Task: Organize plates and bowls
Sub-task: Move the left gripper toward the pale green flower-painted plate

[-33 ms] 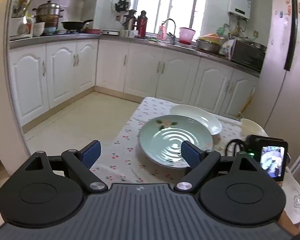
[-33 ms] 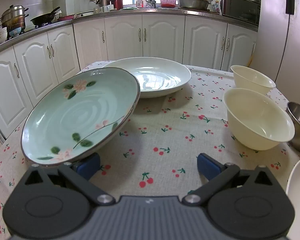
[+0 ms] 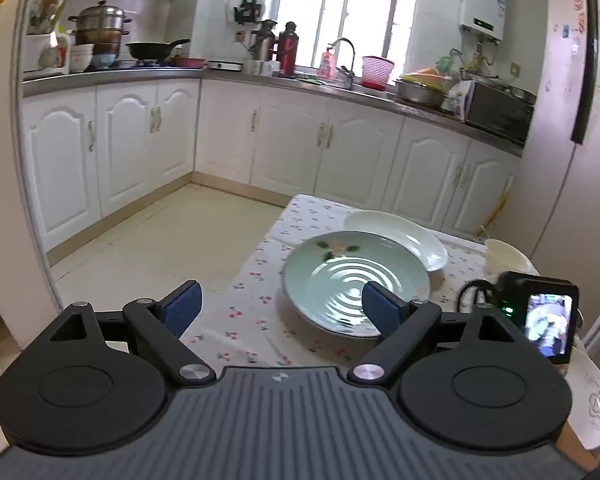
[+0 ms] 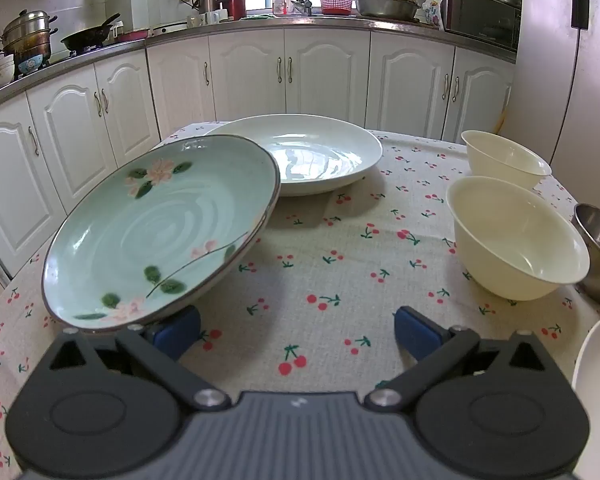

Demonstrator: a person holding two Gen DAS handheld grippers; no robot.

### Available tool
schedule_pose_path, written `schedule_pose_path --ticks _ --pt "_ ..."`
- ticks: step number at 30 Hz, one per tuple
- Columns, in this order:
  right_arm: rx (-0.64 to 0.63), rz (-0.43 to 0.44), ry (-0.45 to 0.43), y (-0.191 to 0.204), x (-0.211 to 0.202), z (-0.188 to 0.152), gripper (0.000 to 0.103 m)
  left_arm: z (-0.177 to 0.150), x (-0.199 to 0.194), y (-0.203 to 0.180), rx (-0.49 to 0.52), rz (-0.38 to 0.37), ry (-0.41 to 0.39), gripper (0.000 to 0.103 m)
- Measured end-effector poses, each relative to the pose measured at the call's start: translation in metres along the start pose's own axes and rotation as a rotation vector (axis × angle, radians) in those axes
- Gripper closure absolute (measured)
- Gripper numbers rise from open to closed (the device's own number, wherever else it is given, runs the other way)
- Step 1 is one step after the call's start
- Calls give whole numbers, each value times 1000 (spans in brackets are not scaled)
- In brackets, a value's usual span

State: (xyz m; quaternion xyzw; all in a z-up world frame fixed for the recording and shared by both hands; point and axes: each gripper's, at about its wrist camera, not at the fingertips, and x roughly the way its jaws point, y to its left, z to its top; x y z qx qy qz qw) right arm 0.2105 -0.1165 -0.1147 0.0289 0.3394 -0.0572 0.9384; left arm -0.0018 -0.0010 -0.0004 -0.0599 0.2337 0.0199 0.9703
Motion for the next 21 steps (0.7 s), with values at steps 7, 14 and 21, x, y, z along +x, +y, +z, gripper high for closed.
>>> schedule_pose_path --ticks 7,14,21 --pt "6 -9 14 -1 -7 -3 0 1 -5 18 -77 37 2 0" --pt "17 22 -10 -12 -51 -21 1 1 -8 9 -69 46 12 0" --pt "14 23 -116 -18 -117 -16 1 4 -15 5 -47 7 6 0"
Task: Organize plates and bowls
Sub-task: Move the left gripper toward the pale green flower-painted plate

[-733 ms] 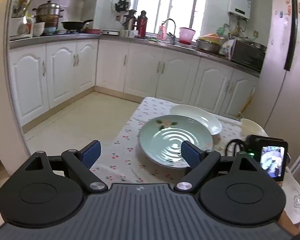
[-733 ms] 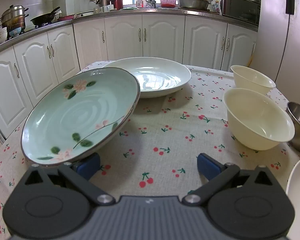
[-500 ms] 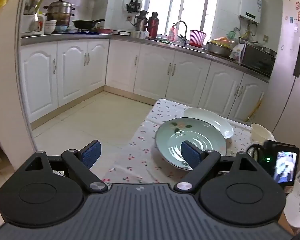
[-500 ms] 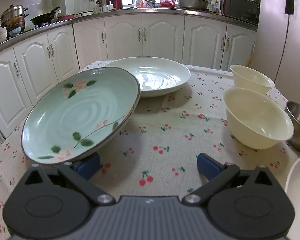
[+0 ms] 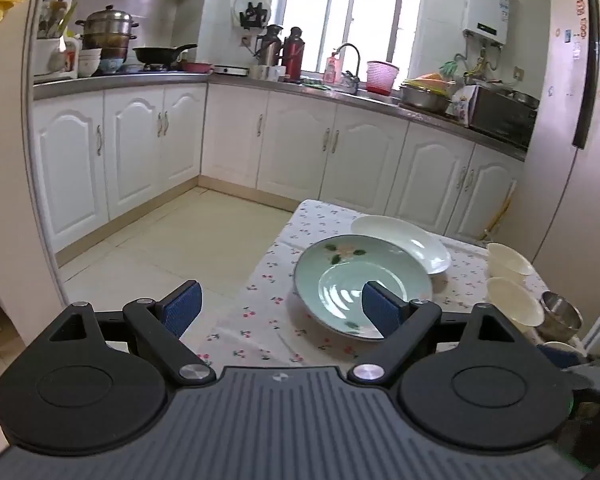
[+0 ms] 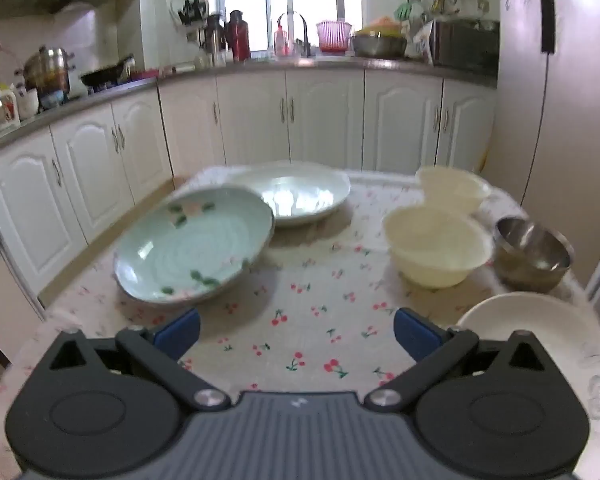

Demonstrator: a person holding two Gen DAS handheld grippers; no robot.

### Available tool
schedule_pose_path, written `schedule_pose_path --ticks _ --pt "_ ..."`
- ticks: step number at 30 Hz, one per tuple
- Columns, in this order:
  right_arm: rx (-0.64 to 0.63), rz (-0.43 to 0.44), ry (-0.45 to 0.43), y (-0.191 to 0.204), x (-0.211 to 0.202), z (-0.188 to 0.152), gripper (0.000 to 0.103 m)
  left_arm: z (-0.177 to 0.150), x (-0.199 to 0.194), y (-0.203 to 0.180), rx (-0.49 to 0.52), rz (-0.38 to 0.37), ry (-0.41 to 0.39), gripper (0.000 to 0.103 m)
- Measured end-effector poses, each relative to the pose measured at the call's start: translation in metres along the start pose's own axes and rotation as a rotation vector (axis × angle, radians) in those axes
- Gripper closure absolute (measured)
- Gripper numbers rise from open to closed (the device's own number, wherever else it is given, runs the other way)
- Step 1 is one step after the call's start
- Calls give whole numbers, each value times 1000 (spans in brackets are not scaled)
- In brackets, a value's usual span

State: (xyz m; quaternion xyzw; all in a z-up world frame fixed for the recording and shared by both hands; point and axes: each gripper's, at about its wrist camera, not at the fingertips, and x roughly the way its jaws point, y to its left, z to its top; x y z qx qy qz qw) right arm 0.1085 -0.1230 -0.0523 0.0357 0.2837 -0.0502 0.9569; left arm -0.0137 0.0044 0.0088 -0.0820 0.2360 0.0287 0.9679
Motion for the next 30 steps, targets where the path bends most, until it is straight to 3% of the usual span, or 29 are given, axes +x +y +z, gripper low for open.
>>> schedule_pose_path --ticks 17,30 --pt "99 -145 -87 -48 -83 -3 1 -6 -10 -7 76 -122 -31 0" --pt "165 -224 -112 -79 -106 -18 1 -26 -14 -9 148 -222 -27 0"
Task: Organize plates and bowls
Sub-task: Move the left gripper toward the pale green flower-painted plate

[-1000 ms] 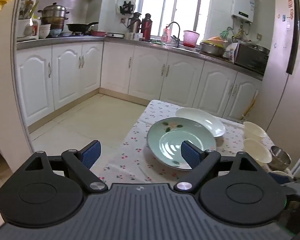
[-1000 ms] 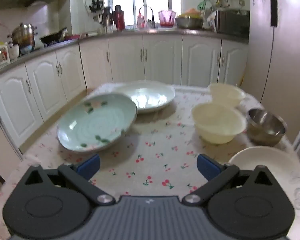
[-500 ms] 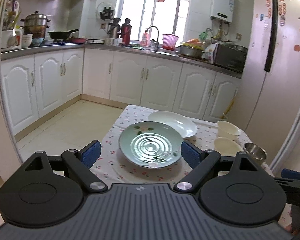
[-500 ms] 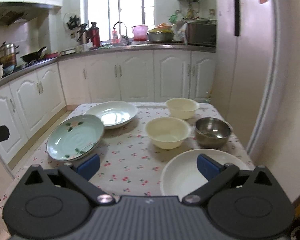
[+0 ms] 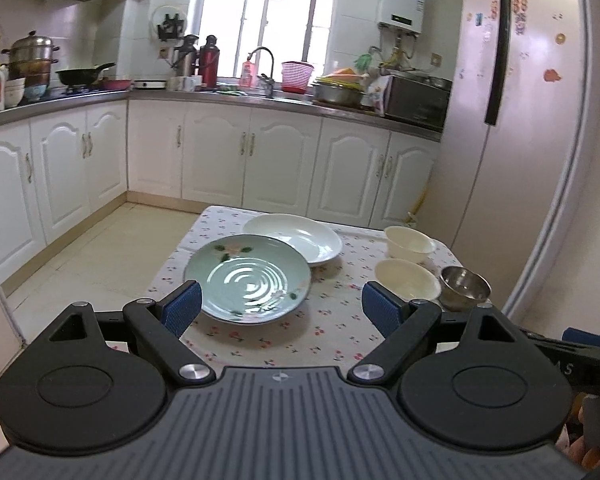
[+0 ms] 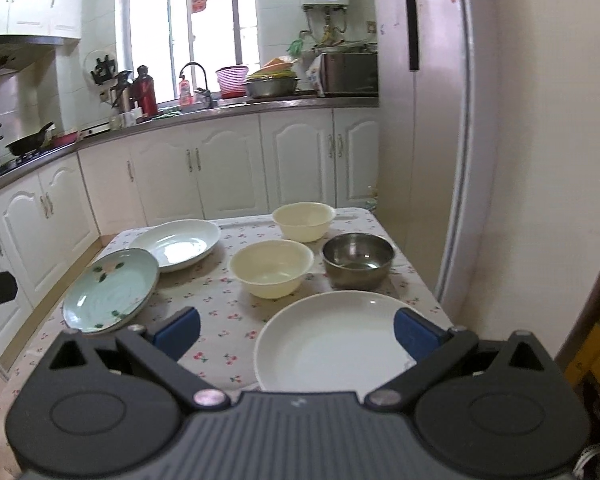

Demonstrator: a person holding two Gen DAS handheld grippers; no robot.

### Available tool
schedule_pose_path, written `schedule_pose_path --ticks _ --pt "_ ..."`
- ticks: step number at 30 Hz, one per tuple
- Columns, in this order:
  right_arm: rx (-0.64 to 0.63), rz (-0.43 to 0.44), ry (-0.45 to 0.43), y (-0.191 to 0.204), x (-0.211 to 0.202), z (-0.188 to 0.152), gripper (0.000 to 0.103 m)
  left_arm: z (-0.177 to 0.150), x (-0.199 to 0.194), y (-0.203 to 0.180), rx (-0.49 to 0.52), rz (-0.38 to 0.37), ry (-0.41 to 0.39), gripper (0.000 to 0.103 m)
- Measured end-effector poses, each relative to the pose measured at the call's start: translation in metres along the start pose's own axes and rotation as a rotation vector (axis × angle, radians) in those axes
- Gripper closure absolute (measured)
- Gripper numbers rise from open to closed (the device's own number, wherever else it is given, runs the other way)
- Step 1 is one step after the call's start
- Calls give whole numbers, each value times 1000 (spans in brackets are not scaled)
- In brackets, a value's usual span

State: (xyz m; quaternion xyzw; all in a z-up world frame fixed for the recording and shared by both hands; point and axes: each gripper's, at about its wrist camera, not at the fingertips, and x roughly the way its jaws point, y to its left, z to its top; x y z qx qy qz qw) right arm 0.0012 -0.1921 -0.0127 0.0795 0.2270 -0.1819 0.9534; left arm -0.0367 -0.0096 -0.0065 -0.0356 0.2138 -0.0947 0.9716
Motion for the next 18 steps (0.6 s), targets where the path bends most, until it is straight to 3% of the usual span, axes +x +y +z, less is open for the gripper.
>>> schedule_pose_path --ticks 18 --pt "56 -33 -14 -25 -7 -4 1 -4 -6 -6 45 -50 18 0"
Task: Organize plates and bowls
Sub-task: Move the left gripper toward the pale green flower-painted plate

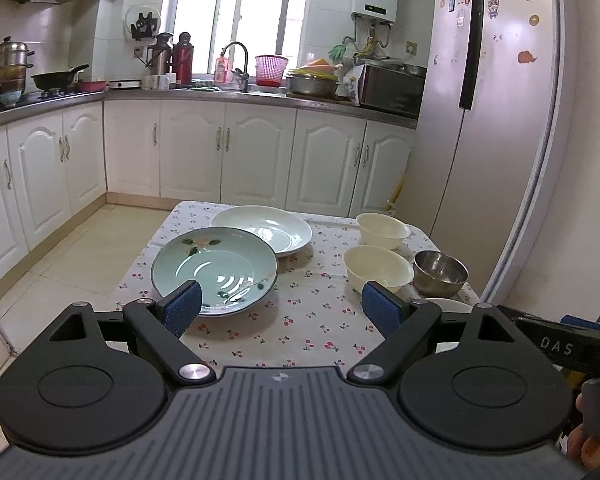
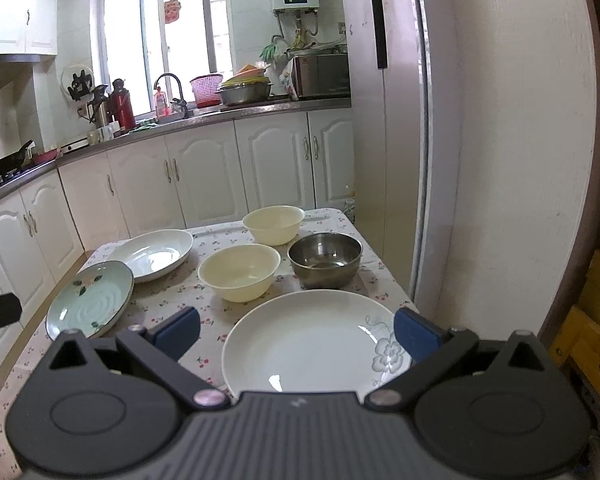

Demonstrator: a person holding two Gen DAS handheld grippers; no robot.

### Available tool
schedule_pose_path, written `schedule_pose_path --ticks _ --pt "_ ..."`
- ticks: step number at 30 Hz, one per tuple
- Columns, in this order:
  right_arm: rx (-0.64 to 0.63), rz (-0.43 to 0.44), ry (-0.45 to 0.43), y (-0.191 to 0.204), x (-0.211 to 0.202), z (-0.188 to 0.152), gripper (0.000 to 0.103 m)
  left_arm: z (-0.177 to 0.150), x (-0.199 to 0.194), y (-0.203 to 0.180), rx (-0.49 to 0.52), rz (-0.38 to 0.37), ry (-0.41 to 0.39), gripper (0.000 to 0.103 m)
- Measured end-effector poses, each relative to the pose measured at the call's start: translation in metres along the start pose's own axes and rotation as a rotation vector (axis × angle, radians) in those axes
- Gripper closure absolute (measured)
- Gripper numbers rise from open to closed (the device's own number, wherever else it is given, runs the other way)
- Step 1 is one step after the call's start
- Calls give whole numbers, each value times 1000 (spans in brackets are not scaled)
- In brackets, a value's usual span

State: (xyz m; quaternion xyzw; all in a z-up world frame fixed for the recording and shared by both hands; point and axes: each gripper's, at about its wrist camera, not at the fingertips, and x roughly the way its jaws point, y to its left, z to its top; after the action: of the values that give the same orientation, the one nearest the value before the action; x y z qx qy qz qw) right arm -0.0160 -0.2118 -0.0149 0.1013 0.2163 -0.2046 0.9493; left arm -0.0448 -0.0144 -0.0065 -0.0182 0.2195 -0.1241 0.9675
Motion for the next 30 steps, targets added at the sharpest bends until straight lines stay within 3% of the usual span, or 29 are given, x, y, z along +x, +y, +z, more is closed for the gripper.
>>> schedule_pose_path --ticks 12,24,30 --pt "66 74 -11 -11 3 -3 1 1 12 3 -17 15 48 0" --pt "50 241 -1 9 20 -1 1 6 36 49 -134 123 55 0" --pt "27 273 31 24 37 4 1 6 45 68 -178 166 63 0"
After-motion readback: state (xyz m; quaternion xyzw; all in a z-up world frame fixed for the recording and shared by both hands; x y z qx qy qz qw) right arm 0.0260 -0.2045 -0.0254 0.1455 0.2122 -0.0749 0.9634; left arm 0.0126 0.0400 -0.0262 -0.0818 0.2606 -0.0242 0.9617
